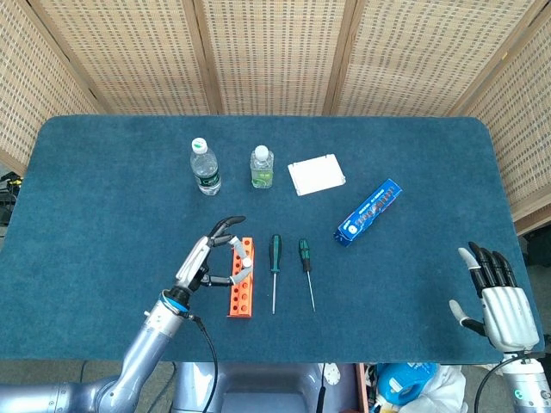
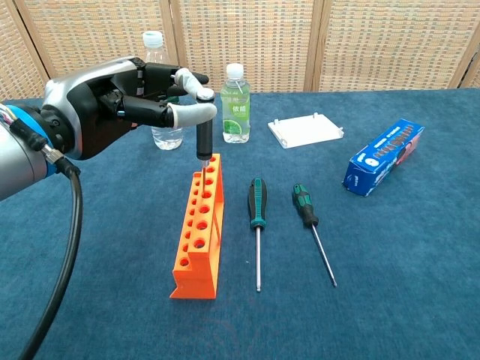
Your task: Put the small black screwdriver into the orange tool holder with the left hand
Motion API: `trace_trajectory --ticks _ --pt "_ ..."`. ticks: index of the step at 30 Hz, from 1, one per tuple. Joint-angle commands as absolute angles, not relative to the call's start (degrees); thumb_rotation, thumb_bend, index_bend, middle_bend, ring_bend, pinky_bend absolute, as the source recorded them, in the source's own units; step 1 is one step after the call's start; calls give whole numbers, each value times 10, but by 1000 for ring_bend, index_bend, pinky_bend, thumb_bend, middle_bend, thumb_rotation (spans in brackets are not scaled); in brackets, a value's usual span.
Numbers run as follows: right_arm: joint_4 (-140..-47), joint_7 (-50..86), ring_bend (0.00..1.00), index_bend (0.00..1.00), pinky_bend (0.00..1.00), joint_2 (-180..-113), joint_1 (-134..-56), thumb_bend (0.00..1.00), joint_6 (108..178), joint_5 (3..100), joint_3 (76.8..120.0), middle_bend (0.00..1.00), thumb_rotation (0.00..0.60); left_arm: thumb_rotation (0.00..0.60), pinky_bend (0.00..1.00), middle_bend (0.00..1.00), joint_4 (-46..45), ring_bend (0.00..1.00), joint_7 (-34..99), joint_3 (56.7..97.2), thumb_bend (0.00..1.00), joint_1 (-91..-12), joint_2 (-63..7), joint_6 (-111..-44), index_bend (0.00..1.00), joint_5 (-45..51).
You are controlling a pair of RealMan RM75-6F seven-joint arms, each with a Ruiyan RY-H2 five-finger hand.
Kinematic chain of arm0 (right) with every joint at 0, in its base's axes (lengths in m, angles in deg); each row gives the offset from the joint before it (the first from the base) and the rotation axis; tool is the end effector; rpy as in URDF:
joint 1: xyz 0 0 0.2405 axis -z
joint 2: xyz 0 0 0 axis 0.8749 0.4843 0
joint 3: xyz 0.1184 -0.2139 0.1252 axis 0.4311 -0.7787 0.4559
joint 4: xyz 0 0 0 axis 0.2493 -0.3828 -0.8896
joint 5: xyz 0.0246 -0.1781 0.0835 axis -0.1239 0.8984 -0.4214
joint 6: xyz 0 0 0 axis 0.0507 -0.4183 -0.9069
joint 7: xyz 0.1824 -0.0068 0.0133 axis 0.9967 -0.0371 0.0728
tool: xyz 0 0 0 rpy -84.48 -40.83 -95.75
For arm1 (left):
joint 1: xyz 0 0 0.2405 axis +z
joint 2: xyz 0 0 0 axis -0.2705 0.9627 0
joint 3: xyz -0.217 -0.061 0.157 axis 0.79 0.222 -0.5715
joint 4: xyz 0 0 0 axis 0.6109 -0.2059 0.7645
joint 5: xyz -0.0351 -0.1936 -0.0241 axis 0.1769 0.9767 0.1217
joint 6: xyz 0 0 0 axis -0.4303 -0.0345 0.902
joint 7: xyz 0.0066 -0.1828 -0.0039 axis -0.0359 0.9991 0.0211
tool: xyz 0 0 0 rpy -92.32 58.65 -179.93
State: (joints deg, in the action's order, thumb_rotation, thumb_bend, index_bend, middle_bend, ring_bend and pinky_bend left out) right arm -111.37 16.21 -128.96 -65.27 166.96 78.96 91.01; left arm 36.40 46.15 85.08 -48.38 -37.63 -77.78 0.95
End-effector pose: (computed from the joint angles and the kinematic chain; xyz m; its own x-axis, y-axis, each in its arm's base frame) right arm -0.3061 -0.2161 0.1690 0.3698 0.0389 0.9283 -0.9248 -0.0805 0.3718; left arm -0.0812 0.3159 -0.0046 -0.5509 0.4375 0.7107 0.7725 -0.0549 0.6327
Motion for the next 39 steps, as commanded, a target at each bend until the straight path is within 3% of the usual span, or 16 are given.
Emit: trace_trajectory --ticks 1,39 --pt "-1110 161 0 0 0 -1291 -653 282 1669 789 910 0 600 600 0 135 357 0 458 850 405 -485 -378 -776 716 10" --pt "-1108 168 0 0 0 -1289 -652 283 1671 787 911 0 600 600 0 135 301 0 455 841 405 -492 -406 -750 716 16"
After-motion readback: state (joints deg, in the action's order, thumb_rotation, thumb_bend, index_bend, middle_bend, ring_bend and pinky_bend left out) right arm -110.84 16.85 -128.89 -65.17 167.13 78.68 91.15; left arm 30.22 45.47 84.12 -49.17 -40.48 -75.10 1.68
